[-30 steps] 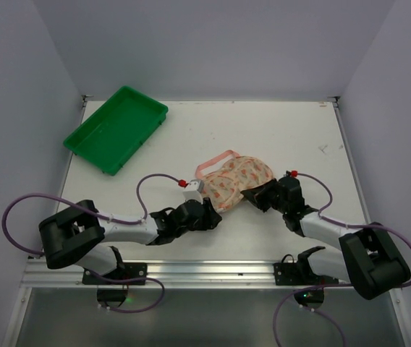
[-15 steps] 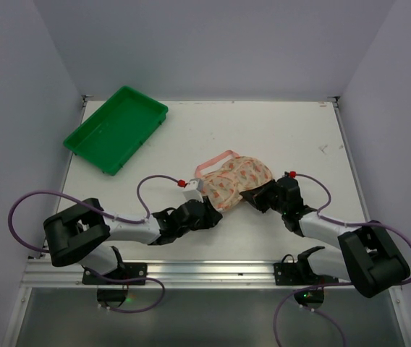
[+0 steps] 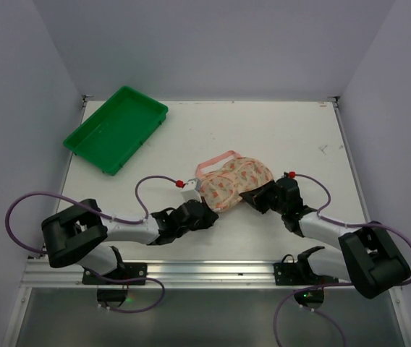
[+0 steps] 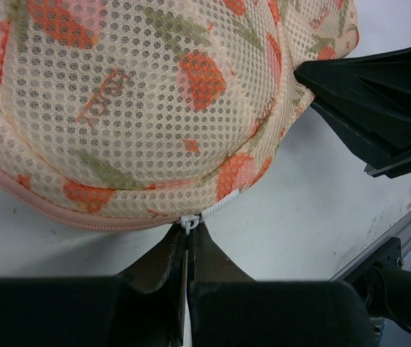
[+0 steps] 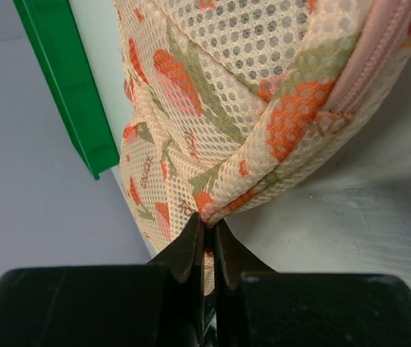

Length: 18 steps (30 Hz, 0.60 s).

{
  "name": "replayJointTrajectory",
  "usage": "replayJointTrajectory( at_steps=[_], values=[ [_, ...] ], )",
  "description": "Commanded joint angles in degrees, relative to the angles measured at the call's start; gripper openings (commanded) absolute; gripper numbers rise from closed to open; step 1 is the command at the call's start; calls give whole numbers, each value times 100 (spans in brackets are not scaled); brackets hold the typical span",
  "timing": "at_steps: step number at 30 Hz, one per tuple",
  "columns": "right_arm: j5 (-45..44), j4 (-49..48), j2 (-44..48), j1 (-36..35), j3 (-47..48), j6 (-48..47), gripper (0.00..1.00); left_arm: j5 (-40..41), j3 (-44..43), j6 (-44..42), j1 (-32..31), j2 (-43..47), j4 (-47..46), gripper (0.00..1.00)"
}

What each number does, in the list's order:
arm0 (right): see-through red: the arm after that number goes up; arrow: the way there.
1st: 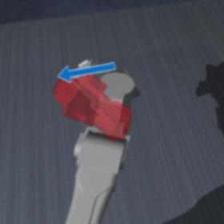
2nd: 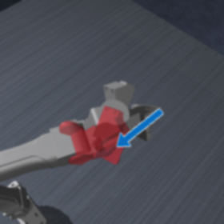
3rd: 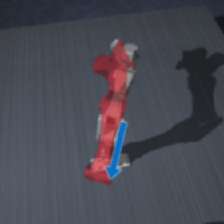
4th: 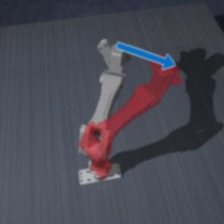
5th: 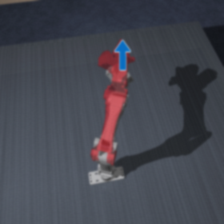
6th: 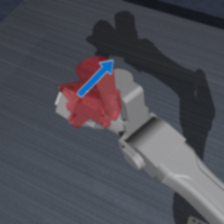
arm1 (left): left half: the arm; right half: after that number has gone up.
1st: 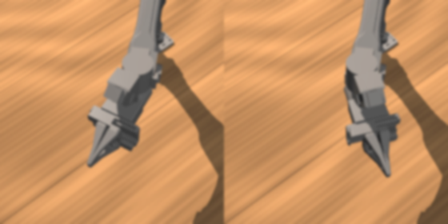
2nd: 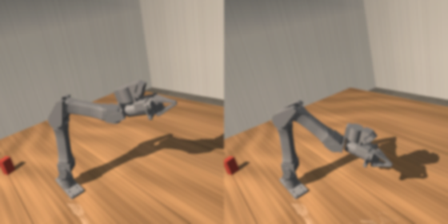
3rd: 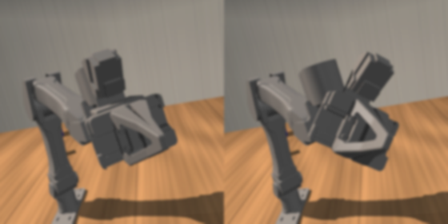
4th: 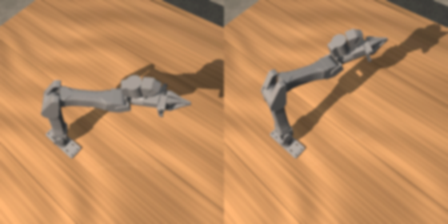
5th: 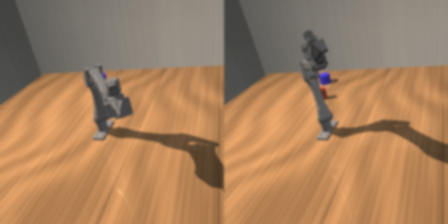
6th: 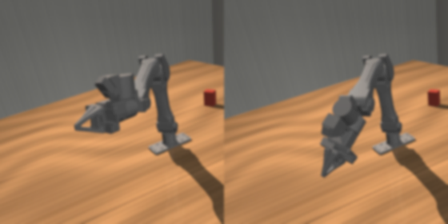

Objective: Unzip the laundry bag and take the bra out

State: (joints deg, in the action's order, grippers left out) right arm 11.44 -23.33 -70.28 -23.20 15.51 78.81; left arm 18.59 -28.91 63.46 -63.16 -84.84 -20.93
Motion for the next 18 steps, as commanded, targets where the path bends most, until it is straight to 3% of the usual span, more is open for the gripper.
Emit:
replayJointTrajectory(
  at_steps=[1, 9, 17, 18],
  values=[
    [-265, 346, 268, 0, 163, -268, 0, 469, 52, 17, -21, 318, 413, 0],
    [129, 1672, 252, 482, 1023, -1743, 0, 1085, 535, -158, 101, 1504, 1600, 0],
    [904, 2579, -574, 554, 2122, -3195, 0, 788, 851, -1089, 778, 1725, 1513, 0],
    [686, 2736, -609, 545, 2262, -3309, 5, 665, 843, -1125, 813, 1716, 1408, 0]
  ],
)
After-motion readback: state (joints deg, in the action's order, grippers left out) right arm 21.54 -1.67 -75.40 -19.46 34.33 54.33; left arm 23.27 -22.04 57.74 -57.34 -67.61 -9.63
